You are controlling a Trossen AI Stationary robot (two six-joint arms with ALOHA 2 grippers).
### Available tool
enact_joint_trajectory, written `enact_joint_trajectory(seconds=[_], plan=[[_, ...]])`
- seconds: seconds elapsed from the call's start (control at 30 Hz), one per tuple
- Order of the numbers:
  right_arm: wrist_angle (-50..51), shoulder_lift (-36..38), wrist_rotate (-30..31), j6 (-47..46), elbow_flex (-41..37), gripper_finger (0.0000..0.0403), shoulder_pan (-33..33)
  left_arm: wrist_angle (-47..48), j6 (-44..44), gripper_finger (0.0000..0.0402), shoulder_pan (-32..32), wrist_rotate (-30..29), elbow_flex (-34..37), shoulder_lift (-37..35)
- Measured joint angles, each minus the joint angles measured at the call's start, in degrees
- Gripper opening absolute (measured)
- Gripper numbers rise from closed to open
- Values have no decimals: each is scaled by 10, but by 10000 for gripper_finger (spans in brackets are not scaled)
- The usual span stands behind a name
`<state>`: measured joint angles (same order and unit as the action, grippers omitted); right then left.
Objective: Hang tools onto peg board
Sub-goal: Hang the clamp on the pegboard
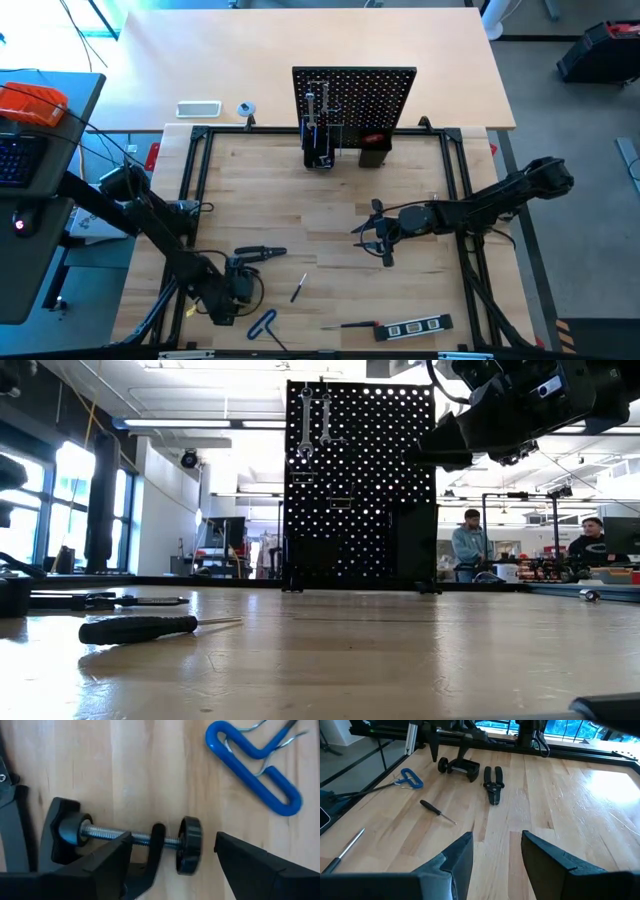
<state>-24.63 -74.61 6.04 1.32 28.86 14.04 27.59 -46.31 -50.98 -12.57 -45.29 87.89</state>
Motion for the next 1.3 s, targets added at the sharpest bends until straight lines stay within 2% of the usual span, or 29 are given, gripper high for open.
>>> enact_joint_trajectory(seconds=[0.23,0.4,0.53,0.6,0.8,0.97,1.2,1.3], plan=[[-2,0,0,0,0,161,0,32,-42,258,1,-18,-5,36],[-3,0,0,0,0,161,0,58,-33,197,14,-47,-5,48],[-3,0,0,0,0,161,0,52,9,142,24,-67,-5,52],[-2,0,0,0,0,161,0,45,34,128,32,-82,-6,53],[-4,0,1,1,0,161,0,45,128,128,85,-129,-24,57],[-4,0,1,0,0,161,0,46,212,128,131,-141,-44,60],[-4,0,0,0,0,161,0,-10,334,127,190,-152,-72,59],[-2,0,0,0,0,161,0,-30,382,127,210,-174,-88,57]])
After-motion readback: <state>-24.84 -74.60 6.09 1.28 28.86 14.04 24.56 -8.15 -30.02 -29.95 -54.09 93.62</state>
